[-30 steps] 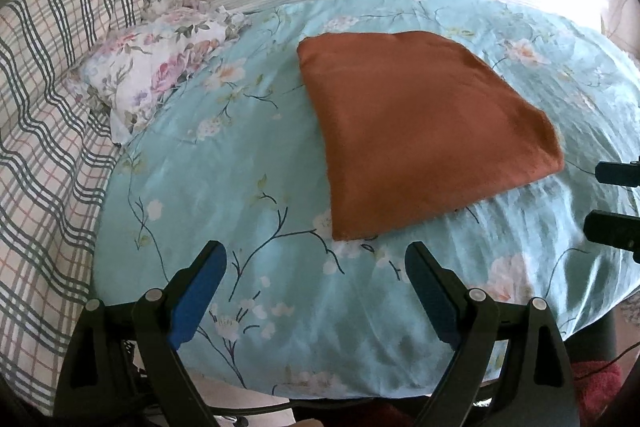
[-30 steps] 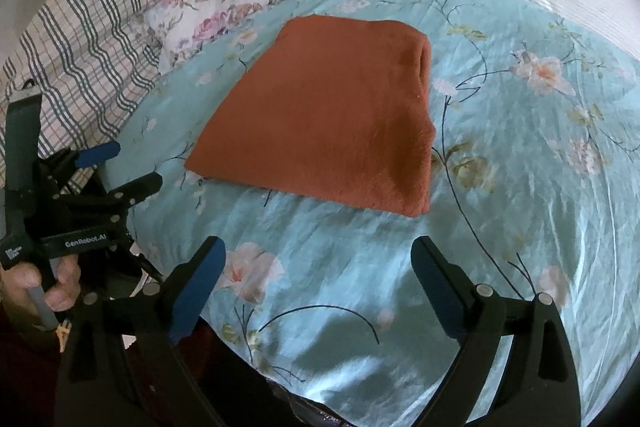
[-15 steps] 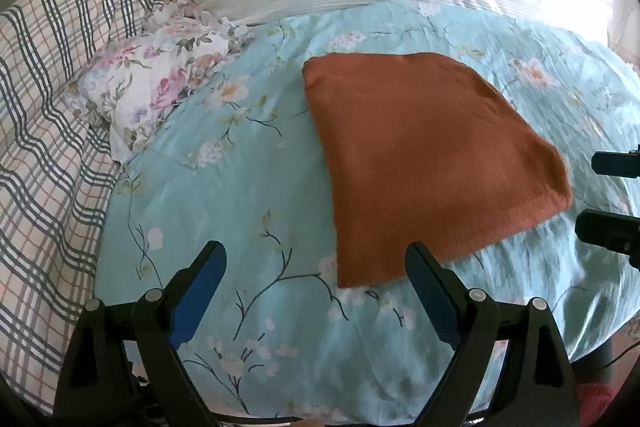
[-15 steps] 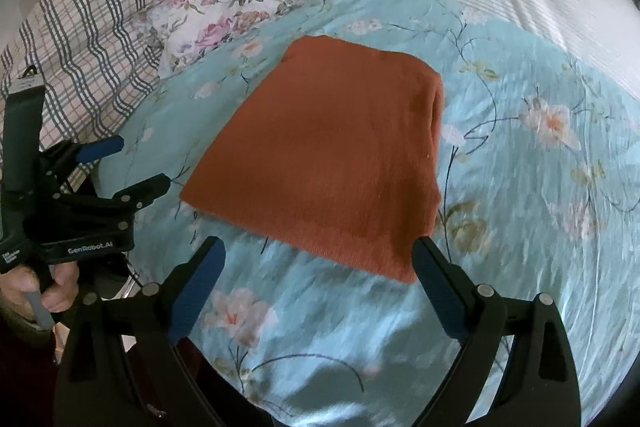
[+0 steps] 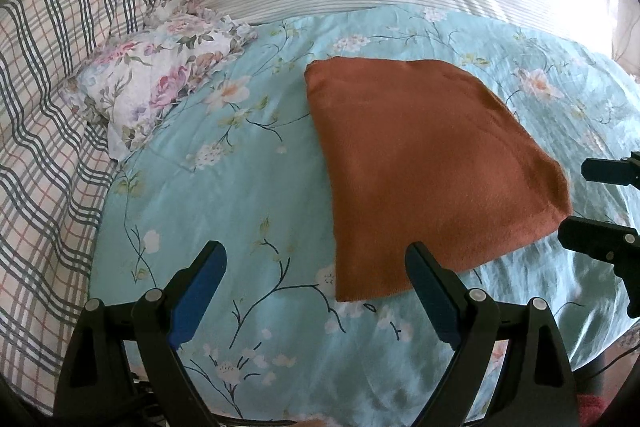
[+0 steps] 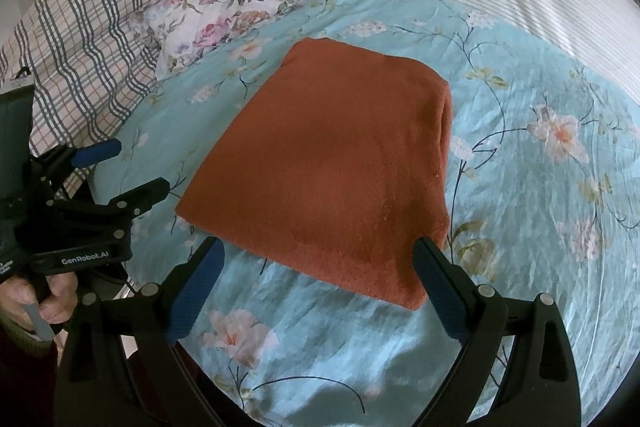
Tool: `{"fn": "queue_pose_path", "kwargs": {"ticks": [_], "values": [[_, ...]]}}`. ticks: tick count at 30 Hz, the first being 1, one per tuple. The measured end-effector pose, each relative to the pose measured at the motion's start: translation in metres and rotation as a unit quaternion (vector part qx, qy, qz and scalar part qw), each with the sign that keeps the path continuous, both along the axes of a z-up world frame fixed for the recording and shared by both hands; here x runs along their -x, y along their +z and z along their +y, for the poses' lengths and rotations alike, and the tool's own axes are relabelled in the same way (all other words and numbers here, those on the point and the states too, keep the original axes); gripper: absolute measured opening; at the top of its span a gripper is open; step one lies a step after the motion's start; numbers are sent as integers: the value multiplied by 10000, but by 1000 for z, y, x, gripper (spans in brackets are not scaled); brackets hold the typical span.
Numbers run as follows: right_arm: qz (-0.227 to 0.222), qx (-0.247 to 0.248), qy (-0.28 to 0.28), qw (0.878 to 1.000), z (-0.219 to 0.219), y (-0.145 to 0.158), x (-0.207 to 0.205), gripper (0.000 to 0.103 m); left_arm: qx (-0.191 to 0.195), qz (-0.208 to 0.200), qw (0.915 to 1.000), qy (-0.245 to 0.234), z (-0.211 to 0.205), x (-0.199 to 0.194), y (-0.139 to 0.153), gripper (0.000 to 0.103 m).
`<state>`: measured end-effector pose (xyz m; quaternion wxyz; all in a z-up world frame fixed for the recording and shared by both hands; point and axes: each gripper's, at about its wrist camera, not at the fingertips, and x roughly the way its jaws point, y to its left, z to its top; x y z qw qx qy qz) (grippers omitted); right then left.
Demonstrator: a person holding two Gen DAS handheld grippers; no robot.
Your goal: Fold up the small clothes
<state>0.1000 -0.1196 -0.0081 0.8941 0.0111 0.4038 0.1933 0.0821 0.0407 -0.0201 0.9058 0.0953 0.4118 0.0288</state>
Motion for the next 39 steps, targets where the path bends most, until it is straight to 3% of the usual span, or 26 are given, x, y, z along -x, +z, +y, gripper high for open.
{"fn": "queue_pose_path", "kwargs": {"ticks": [39], "values": [[89, -55, -32, 9999, 2, -5, 2, 96, -50, 13, 10000, -41, -6, 2, -2, 92]]}}
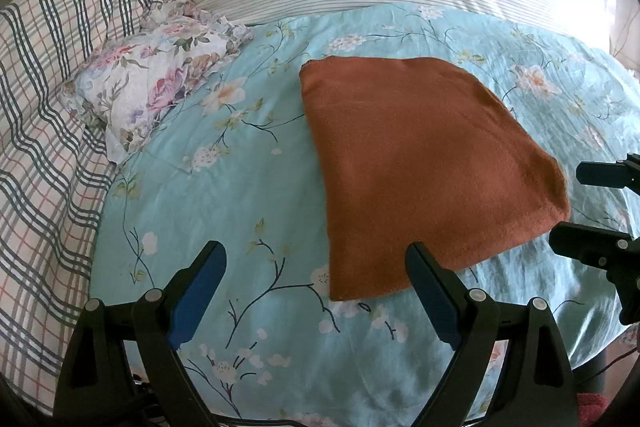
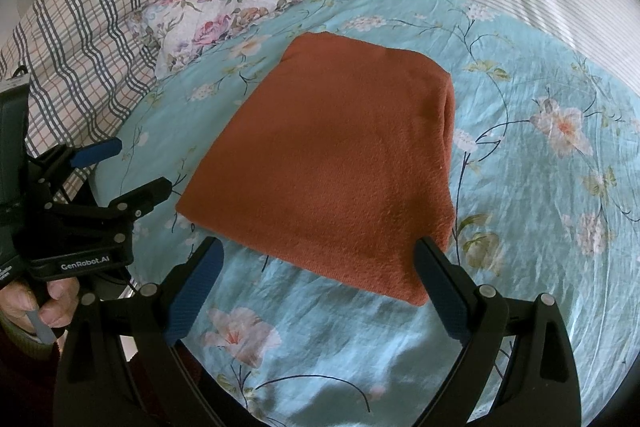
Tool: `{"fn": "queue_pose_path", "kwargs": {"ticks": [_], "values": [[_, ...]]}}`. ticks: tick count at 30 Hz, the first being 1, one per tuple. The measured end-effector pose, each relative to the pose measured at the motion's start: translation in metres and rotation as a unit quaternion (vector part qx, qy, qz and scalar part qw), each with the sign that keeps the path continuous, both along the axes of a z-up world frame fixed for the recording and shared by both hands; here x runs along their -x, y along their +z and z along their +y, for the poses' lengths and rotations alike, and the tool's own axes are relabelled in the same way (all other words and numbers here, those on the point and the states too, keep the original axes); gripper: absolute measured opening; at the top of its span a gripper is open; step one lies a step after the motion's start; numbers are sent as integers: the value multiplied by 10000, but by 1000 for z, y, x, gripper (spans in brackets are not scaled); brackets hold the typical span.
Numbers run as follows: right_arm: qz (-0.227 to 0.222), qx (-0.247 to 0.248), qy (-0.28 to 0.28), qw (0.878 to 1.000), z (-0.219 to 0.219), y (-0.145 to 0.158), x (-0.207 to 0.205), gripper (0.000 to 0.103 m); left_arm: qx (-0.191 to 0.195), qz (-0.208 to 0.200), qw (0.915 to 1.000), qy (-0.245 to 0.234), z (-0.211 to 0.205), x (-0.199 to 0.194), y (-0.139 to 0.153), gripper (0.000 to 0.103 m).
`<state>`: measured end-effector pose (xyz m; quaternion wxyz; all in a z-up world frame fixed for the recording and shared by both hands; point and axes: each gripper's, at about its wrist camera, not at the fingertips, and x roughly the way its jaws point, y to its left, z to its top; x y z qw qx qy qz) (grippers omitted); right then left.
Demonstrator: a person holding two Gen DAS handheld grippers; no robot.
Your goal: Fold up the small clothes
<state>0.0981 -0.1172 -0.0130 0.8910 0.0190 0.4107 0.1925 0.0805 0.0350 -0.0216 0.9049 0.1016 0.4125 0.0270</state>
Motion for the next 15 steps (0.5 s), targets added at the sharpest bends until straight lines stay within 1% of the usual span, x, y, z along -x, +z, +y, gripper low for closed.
{"fn": "queue_pose_path", "kwargs": {"ticks": [15], "values": [[-6, -4, -6, 10000, 2, 0, 1, 96, -22, -5, 10000, -16, 0, -1, 0, 92]]}}
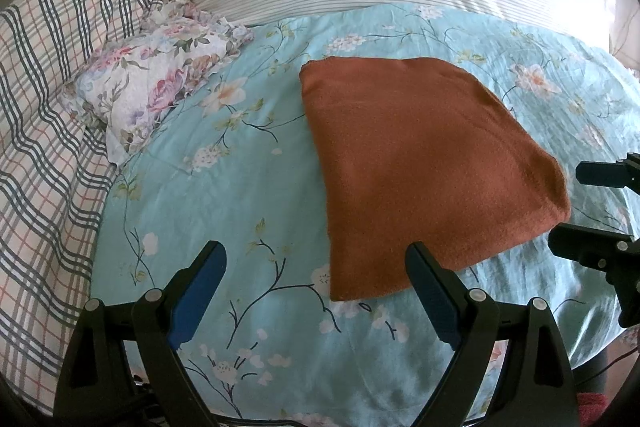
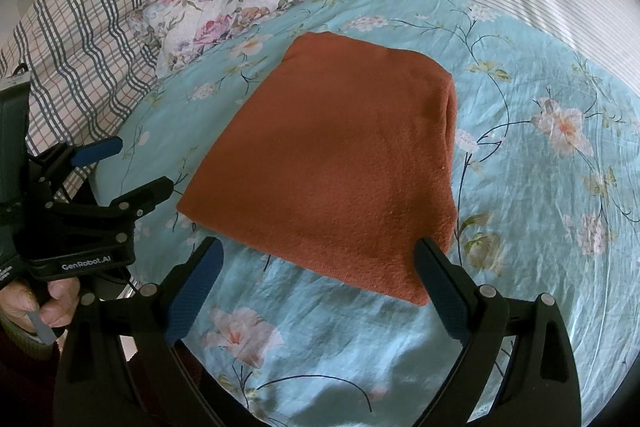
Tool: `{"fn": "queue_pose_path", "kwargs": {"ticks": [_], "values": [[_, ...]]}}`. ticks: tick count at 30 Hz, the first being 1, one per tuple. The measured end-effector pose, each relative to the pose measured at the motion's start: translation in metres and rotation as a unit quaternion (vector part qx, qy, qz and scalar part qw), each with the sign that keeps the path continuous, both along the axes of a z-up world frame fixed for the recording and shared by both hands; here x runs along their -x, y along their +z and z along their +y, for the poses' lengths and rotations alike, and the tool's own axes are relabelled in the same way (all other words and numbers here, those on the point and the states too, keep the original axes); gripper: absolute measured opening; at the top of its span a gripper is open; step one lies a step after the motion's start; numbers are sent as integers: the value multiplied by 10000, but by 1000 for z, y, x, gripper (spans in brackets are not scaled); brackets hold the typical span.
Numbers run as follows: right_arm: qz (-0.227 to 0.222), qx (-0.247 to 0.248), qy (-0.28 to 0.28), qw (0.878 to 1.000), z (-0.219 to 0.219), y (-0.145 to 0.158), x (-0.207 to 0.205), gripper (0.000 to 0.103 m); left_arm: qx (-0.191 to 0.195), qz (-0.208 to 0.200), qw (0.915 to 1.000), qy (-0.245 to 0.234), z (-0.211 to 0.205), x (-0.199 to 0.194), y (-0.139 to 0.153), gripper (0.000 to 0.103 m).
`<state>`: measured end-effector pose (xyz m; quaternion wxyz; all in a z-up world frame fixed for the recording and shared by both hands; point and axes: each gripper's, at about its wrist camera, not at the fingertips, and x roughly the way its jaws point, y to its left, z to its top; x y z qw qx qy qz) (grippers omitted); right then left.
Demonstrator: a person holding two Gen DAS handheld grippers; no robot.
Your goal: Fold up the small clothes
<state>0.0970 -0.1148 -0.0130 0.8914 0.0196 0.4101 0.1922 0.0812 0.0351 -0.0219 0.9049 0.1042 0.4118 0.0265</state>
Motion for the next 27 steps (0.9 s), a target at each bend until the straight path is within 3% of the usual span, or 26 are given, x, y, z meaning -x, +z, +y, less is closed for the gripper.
{"fn": "queue_pose_path", "kwargs": {"ticks": [27], "values": [[-26, -26, 7, 10000, -1, 2, 1, 96, 14, -46, 10000, -26, -5, 3, 3, 92]]}}
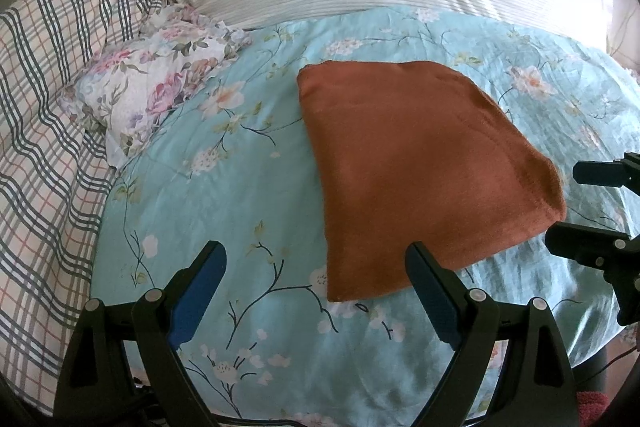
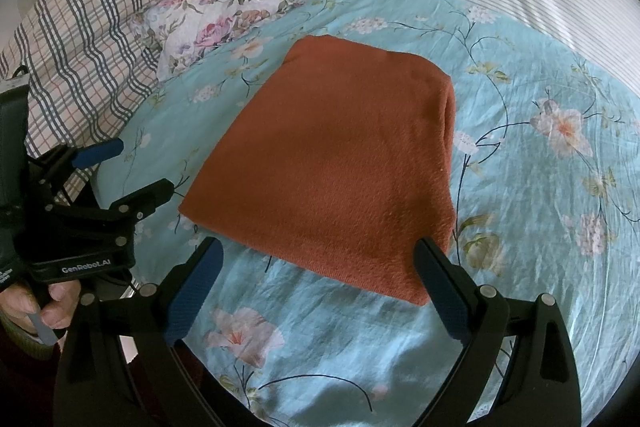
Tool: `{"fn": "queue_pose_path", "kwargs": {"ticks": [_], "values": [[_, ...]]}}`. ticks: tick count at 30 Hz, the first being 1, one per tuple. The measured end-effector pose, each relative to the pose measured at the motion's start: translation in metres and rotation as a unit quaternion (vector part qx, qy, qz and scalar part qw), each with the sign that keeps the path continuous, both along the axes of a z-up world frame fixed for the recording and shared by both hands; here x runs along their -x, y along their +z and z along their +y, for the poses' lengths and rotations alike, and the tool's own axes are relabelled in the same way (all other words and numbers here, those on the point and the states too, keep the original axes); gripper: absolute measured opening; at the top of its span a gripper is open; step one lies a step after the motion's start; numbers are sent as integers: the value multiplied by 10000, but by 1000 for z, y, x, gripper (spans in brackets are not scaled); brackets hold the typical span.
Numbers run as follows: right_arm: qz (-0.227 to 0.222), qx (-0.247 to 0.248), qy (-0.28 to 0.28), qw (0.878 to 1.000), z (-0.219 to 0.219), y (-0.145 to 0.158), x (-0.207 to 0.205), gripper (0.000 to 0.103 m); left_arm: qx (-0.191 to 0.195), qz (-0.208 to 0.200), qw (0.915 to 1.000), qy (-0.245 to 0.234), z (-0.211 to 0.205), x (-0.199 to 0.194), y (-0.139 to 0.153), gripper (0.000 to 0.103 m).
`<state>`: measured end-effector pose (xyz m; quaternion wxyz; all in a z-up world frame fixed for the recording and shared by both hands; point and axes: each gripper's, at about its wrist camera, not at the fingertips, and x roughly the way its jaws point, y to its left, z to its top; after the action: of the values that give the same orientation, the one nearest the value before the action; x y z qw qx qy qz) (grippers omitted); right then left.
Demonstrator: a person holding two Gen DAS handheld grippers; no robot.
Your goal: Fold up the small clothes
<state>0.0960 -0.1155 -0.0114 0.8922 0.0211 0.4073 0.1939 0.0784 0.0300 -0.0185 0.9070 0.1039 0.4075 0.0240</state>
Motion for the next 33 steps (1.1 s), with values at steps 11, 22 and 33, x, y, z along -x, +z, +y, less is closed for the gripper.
{"fn": "queue_pose_path", "kwargs": {"ticks": [11, 22, 33], "values": [[-8, 7, -4, 10000, -1, 2, 0, 96, 27, -10, 10000, -51, -2, -1, 3, 92], [4, 0, 23, 10000, -2, 4, -2, 96, 52, -26, 10000, -62, -1, -2, 5, 92], [-6, -4, 25, 10000, -2, 4, -2, 96, 44, -32, 9999, -102, -1, -4, 5, 92]]}}
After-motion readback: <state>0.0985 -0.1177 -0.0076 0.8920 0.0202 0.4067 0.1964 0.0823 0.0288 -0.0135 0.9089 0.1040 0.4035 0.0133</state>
